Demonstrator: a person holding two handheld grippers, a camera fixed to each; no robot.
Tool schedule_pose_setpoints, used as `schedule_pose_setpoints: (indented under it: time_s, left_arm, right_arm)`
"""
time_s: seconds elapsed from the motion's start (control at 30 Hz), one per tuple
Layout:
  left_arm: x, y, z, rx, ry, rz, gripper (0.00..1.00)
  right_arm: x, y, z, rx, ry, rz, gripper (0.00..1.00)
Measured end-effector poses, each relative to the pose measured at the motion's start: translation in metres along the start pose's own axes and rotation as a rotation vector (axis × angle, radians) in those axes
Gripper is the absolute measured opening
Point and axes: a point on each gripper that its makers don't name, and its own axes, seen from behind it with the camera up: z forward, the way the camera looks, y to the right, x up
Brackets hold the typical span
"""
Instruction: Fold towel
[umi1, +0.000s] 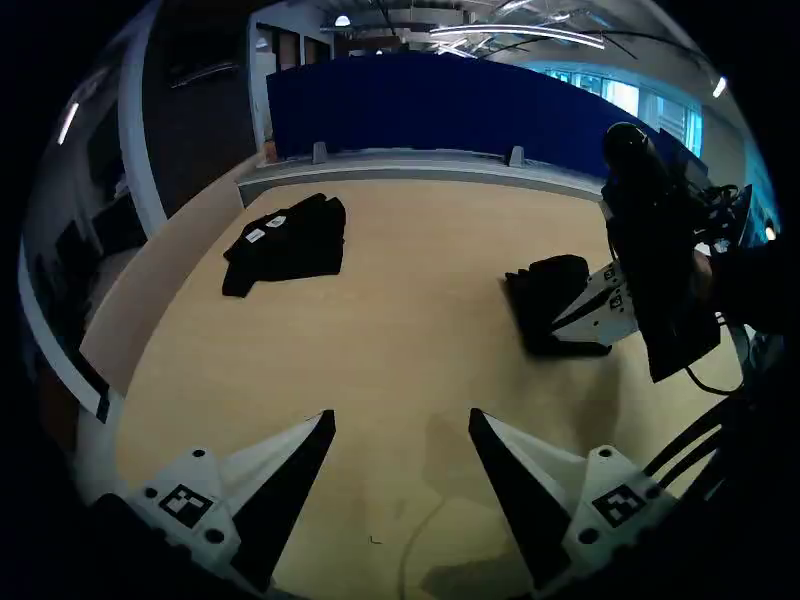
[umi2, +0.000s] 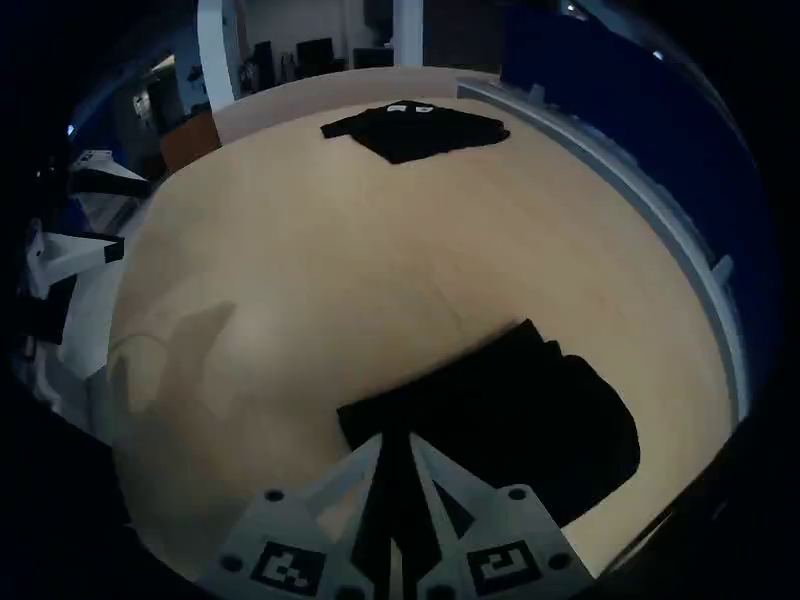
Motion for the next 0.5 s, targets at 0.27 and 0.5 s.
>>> schedule_pose_setpoints:
  time_s: [0.27, 0.5]
  left_arm:
    - [0.004, 0.002, 0.001, -0.003, 0.001, 0.009, 1.00]
    - [0.003, 0.001, 0.003, -0.001, 0.000, 0.008, 1.00]
  right_arm:
    - [0.005, 0.001, -0.007, 0.001, 0.025, 0.022, 0.17]
    - [0.010, 0.003, -0.022, 0.005, 0.061, 0.044, 0.73]
